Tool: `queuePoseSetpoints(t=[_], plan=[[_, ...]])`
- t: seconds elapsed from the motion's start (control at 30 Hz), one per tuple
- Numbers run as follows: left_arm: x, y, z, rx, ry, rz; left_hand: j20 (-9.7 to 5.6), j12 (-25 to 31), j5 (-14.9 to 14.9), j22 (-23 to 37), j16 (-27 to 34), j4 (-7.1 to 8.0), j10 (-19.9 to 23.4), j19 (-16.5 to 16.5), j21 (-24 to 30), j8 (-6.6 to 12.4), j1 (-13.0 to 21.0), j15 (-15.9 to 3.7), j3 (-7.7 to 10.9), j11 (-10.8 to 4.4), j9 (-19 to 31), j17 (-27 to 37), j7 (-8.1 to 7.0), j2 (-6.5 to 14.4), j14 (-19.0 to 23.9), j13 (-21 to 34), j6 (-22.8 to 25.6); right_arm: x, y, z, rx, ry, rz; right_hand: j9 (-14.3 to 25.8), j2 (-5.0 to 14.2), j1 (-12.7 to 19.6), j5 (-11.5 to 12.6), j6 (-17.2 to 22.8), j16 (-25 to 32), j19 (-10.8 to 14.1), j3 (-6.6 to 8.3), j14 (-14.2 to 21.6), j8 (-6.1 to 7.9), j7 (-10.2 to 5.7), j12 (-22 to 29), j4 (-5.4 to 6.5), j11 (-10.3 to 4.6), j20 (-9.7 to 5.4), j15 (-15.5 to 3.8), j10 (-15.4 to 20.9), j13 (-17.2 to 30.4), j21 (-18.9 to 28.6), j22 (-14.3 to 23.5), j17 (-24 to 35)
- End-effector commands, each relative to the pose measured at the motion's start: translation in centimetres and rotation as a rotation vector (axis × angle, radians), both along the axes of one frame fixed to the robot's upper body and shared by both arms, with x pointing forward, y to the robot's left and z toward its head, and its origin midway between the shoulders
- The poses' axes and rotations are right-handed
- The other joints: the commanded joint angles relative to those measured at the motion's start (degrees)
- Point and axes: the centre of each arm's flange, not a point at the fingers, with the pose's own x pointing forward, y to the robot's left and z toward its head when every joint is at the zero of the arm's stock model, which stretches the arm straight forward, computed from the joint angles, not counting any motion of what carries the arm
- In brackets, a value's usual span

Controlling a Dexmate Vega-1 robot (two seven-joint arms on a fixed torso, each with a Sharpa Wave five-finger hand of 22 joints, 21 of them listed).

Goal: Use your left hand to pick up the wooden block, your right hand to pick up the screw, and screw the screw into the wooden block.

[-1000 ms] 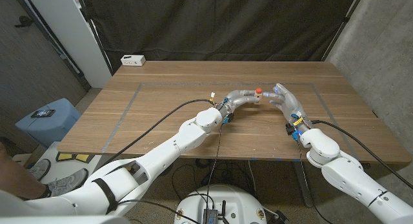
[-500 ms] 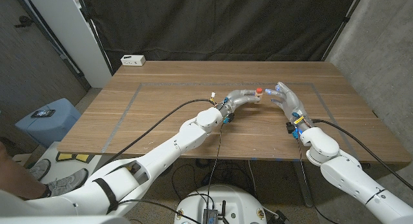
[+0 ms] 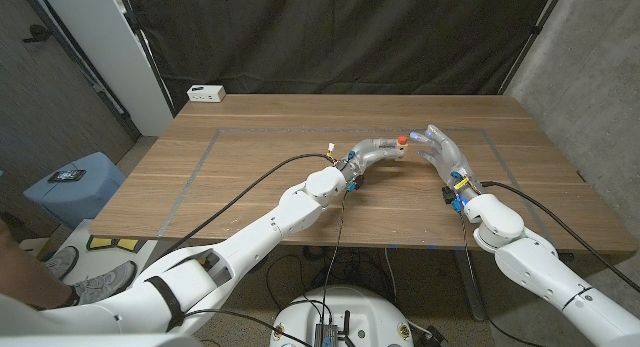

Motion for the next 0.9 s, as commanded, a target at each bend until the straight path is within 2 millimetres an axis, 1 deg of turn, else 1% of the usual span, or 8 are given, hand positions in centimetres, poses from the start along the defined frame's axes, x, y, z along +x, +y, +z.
queuePoseSetpoints(t=[0.03, 0.23, 0.37, 0.43, 0.77, 0.83, 0.9], plan=[[-0.12, -0.23, -0.11, -0.002, -0.002, -0.002, 0.10, 1.5, 0.2, 0.2, 0.3, 0.40, 0.6, 0.1, 0.3, 0.57, -0.2, -3.29, 0.01, 0.02, 0.0, 0.2, -0.30, 0.4, 0.6, 0.4, 0.4, 0.47, 0.41, 0.50, -0.032, -0.009, 0.041, 0.1, 0.08, -0.8, 0.1, -1.8, -0.2, -1.5, -0.29, -4.8, -0.02, -0.12, -0.2, 0.39, -0.05, 0.29, 0.67, -1.7, 0.2, -0.1, 0.1, 0.2], [-0.19, -0.23, -0.16, -0.002, -0.003, -0.001, 0.12, 1.5, 0.3, 0.2, 0.3, 0.38, 0.6, 0.1, 0.3, 0.50, -0.3, -3.21, -0.07, -0.01, 0.0, 0.2, -0.37, 0.3, 0.5, 0.4, 0.3, 0.71, 0.70, 0.76, -0.047, -0.007, 0.057, 0.1, 0.01, -1.6, 0.1, -4.5, -0.2, -2.9, -0.61, -6.0, -0.18, -0.26, -0.2, 0.89, 0.16, 0.42, 1.01, -3.6, 0.2, 0.0, 0.2, 0.4], [-0.23, -0.16, -0.16, -0.002, -0.004, 0.000, 0.17, 1.5, 0.3, 0.2, 0.3, 0.35, 0.6, 0.1, 0.3, 0.47, -0.4, -3.19, -0.11, -0.02, 0.0, 0.1, -0.39, 0.3, 0.5, 0.4, 0.2, 0.88, 0.86, 0.86, -0.061, 0.000, 0.071, 0.1, -0.03, -2.0, 0.1, -6.0, -0.2, -3.5, -0.79, -6.5, -0.21, -0.16, -0.2, 1.17, 0.27, 0.46, 1.08, -4.4, 0.2, 0.0, 0.2, 0.4], [-0.24, -0.12, -0.15, -0.002, -0.005, 0.002, 0.16, 1.4, 0.3, 0.2, 0.3, 0.34, 0.7, 0.1, 0.3, 0.46, -0.4, -3.15, -0.12, -0.03, 0.0, 0.1, -0.40, 0.3, 0.4, 0.4, 0.2, 0.97, 0.93, 0.87, -0.061, 0.003, 0.076, 0.1, -0.08, -2.1, 0.1, -6.6, -0.2, -3.7, -0.87, -6.8, -0.21, -0.35, -0.2, 1.28, 0.29, 0.53, 1.12, -4.9, 0.2, 0.1, 0.2, 0.5], [-0.24, -0.09, -0.04, 0.002, -0.009, -0.001, -0.03, 1.6, 0.4, 0.2, 0.5, 0.66, 1.4, 0.1, 0.3, 0.85, -1.2, -3.30, -0.46, 0.02, 0.1, 0.2, -0.35, 0.5, 0.9, 0.4, 1.5, 1.39, 1.29, 0.87, -0.071, 0.019, 0.100, 0.1, -0.21, -2.7, 0.1, -6.8, -0.1, -4.5, -1.12, -7.2, 0.20, -0.77, 0.0, 1.70, 0.41, 0.67, 1.24, -5.5, 0.2, 0.1, 0.2, 0.6], [-0.23, -0.08, -0.03, 0.001, -0.007, 0.000, -0.07, 1.7, 0.4, 0.2, 0.6, 0.70, 1.9, 0.1, 0.3, 0.95, -1.5, -3.46, -0.57, 0.00, 0.1, 0.1, -0.36, 0.4, 1.1, 0.4, 1.9, 1.42, 1.33, 0.89, -0.071, 0.020, 0.103, 0.1, -0.23, -2.9, 0.2, -6.4, 0.0, -4.6, -1.18, -7.3, 0.47, -1.09, 0.0, 1.84, 0.44, 0.73, 1.25, -5.6, 0.2, 0.2, 0.2, 0.6], [-0.22, -0.07, -0.02, 0.002, -0.008, 0.000, -0.13, 1.9, 0.4, 0.2, 0.7, 0.80, 2.4, 0.0, 0.3, 1.08, -1.8, -3.60, -0.72, 0.01, 0.1, 0.1, -0.36, 0.4, 1.3, 0.4, 2.4, 1.43, 1.36, 0.88, -0.077, 0.018, 0.104, 0.1, -0.26, -3.0, 0.2, -5.1, 0.1, -4.6, -1.19, -7.3, 1.06, -1.37, 0.3, 2.01, 0.32, 0.79, 1.33, -5.5, 0.2, 0.3, 0.2, 0.6]])
